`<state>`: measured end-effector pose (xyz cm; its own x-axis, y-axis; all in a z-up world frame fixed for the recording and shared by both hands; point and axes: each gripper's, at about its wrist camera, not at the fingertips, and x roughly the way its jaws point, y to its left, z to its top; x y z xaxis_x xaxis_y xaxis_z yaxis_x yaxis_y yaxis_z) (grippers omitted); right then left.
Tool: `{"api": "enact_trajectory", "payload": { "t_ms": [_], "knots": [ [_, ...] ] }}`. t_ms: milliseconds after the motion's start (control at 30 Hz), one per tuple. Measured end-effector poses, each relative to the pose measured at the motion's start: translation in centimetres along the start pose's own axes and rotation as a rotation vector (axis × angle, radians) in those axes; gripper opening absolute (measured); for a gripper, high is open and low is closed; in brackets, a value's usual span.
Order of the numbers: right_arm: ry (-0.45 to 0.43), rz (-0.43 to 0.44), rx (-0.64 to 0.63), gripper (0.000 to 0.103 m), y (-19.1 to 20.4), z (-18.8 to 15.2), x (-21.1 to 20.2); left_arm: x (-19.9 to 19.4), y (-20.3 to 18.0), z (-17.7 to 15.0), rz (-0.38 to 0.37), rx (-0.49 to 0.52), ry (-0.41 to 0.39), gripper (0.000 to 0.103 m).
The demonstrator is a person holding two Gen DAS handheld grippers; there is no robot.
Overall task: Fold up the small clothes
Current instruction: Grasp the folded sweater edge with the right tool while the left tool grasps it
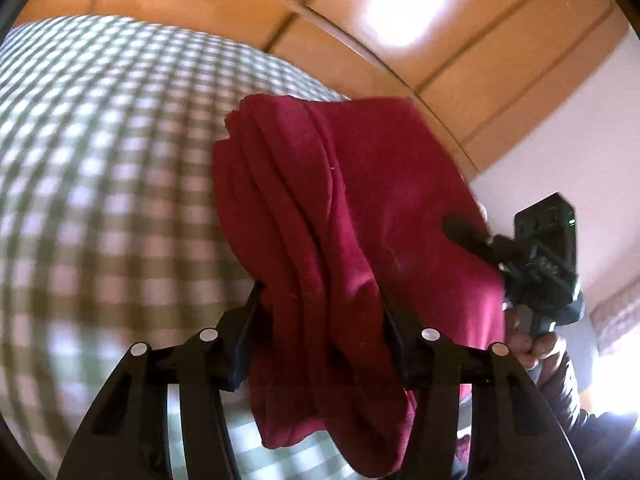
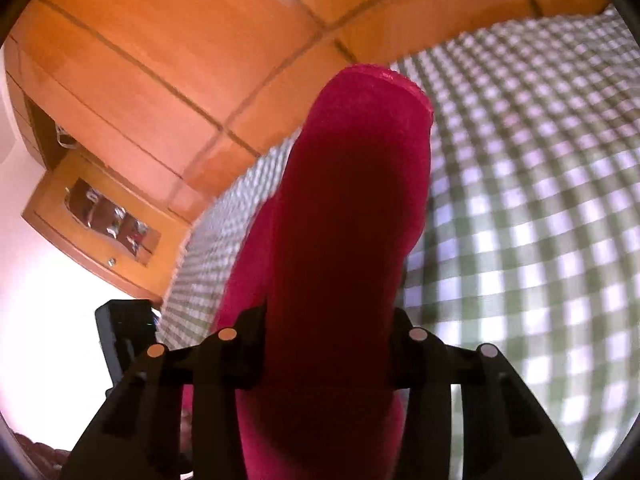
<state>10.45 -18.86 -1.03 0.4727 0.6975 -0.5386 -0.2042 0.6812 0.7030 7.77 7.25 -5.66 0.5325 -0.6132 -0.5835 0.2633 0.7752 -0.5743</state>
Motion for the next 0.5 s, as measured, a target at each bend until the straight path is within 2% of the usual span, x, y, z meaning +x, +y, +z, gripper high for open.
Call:
{"api": "enact_trajectory", "payload": {
  "t_ms": [167, 300, 367, 433, 500],
  "knots": [
    [-0.124, -0.063, 0.039, 0.041, -3.3, 1.5, -6.0, 5.7, -6.0, 3.0, -0.056, 0.096, 0.055, 0.053],
    [-0.216, -0.144, 0.097, 0.041, -7.9, 3.5, -10.3, 11.0, -11.4, 5.9, -0.057, 0.204, 0.089, 0.053],
    [-0.223, -0.21, 0.128, 0.045, -10.5, 4.1, -11.1, 14.9, -13.7, 6.8, -0.019, 0.245, 0.13, 0.053],
    [-0.197, -0.309, 0.192, 0.053, -14.2, 4.2, -11.3, 18.5, -15.2, 6.9, 0.111, 0.299, 0.17, 0.053],
    [-0.167, -0.39, 0.245, 0.07, -16.8, 3.2, -11.3, 20.5, -16.4, 6.4, 0.173, 0.352, 0.176, 0.056]
  ]
}}
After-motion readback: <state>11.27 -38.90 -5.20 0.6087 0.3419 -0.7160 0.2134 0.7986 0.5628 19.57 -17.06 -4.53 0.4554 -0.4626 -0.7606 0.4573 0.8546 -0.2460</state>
